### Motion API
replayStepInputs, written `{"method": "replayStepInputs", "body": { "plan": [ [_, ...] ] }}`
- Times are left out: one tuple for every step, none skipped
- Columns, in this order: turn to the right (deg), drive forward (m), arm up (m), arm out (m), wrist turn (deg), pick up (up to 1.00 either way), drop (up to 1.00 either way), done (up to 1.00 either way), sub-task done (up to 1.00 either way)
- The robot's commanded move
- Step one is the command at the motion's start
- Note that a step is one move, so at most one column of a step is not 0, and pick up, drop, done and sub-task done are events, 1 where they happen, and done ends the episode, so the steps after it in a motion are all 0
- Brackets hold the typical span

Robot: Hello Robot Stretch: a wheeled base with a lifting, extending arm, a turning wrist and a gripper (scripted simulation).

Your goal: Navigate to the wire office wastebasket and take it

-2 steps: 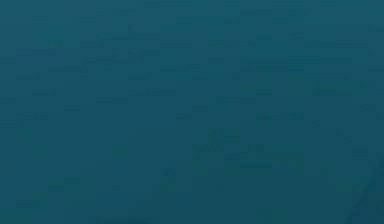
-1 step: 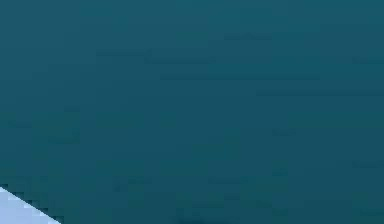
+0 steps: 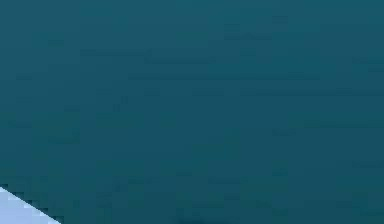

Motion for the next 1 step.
{"method": "replayStepInputs", "body": {
  "plan": [
    [0.0, 0.00, 0.00, 0.24, 0.0, 0.00, 0.00, 0.00, 0.00]
  ]
}}
